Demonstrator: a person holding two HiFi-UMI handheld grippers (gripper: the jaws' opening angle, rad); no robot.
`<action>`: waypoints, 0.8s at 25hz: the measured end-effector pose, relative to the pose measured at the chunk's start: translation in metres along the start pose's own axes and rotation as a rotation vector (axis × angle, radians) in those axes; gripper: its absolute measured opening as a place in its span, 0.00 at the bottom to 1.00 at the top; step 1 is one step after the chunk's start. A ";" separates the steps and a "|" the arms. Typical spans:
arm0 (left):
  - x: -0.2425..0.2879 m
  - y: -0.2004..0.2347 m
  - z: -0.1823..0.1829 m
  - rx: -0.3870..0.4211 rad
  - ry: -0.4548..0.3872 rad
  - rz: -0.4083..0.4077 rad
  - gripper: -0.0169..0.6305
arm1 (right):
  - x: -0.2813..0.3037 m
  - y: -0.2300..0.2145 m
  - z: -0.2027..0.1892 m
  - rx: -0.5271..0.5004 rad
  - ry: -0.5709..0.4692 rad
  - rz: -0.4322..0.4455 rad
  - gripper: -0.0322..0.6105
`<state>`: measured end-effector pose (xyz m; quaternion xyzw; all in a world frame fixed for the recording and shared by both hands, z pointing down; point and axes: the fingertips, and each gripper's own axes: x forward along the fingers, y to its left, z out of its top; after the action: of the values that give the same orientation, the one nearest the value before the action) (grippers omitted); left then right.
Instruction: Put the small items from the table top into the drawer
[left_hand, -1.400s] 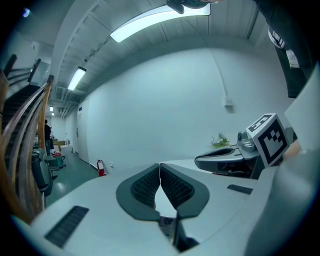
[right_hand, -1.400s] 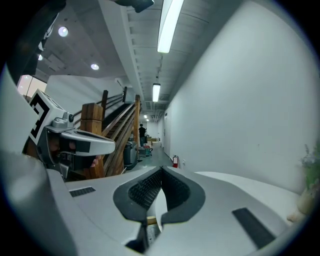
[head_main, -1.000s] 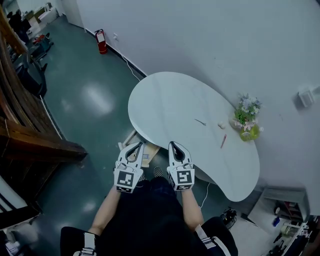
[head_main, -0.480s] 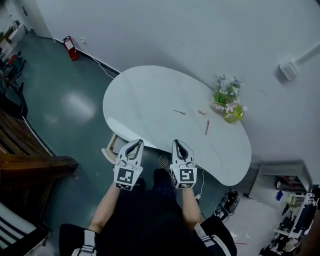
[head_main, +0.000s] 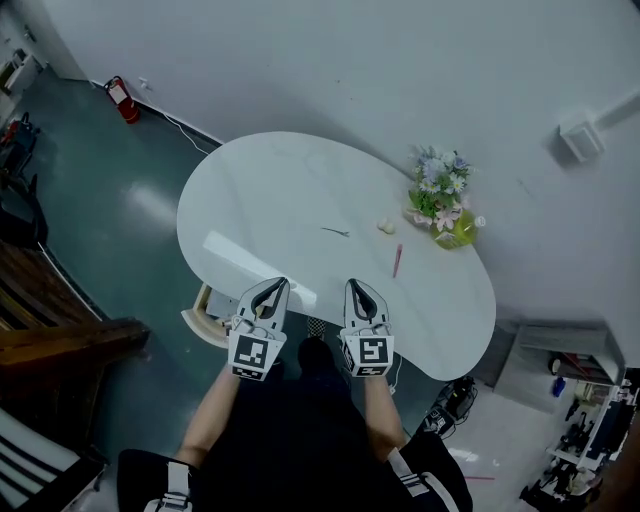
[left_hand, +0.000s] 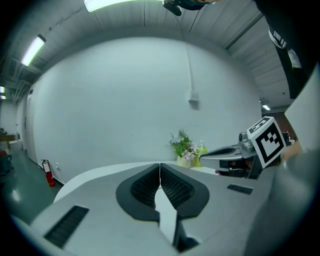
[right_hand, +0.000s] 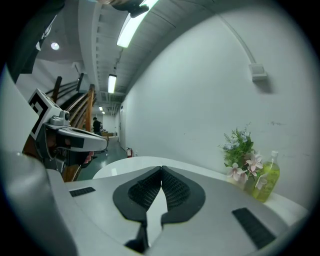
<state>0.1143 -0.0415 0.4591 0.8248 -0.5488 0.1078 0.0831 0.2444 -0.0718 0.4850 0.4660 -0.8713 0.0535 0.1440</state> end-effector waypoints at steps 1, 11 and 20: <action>0.008 -0.001 0.001 -0.001 0.003 0.001 0.06 | 0.004 -0.007 -0.001 -0.005 0.004 0.003 0.10; 0.082 -0.009 -0.011 -0.030 0.058 0.038 0.06 | 0.053 -0.065 -0.026 -0.019 0.056 0.079 0.10; 0.129 -0.007 -0.033 -0.078 0.113 0.093 0.06 | 0.098 -0.091 -0.056 -0.032 0.127 0.188 0.10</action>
<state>0.1660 -0.1446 0.5258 0.7870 -0.5850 0.1363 0.1410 0.2794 -0.1877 0.5638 0.3755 -0.9011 0.0820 0.2008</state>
